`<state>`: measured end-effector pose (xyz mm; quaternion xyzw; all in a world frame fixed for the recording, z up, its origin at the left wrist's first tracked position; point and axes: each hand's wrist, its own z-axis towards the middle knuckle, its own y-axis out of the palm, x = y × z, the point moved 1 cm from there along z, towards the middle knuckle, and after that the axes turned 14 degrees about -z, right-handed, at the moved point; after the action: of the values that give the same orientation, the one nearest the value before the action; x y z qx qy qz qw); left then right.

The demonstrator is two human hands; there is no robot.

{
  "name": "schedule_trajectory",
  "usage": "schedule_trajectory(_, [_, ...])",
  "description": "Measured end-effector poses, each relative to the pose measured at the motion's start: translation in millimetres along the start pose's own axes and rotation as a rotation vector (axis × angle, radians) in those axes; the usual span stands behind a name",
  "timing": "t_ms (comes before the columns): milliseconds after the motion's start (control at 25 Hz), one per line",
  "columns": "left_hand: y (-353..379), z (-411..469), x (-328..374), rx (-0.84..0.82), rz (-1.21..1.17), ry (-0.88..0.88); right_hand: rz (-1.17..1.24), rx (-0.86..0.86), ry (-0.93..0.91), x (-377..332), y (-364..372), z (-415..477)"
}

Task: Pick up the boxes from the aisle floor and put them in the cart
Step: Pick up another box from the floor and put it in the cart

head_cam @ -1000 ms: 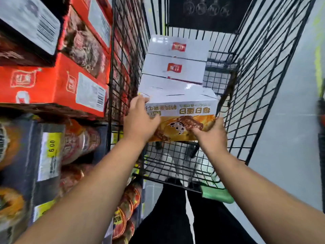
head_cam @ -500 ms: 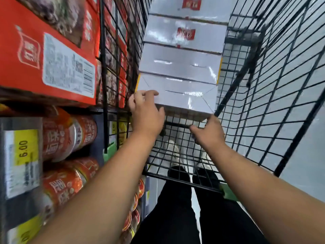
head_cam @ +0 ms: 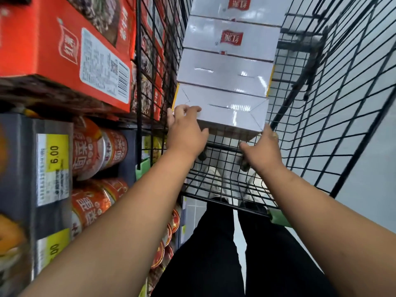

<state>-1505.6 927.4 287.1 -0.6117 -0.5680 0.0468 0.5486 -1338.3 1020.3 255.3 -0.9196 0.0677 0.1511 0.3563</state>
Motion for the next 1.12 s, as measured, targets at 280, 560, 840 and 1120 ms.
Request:
schedule_trajectory(280, [-61.7, -44.2, 45.4, 0.053, -0.142, 0.027, -0.18, 0.124, -0.416, -41.6, -81.1, -62.0])
schedule_trajectory(560, [-113.8, -141.3, 73.6, 0.321, -0.319, -0.044, -0.277, 0.057, -0.772, -87.9, -124.9, -132.2])
schedule_trajectory(840, [-128.2, -279.0, 71.9, 0.664, -0.466, -0.264, -0.406, -0.085, -1.167, -90.5, -117.4, -239.0])
schedule_trajectory(1120, [-111.9, -461.7, 43.3, 0.997, -0.566, -0.443, -0.579, -0.366, -1.562, -54.7, -54.0, -381.7])
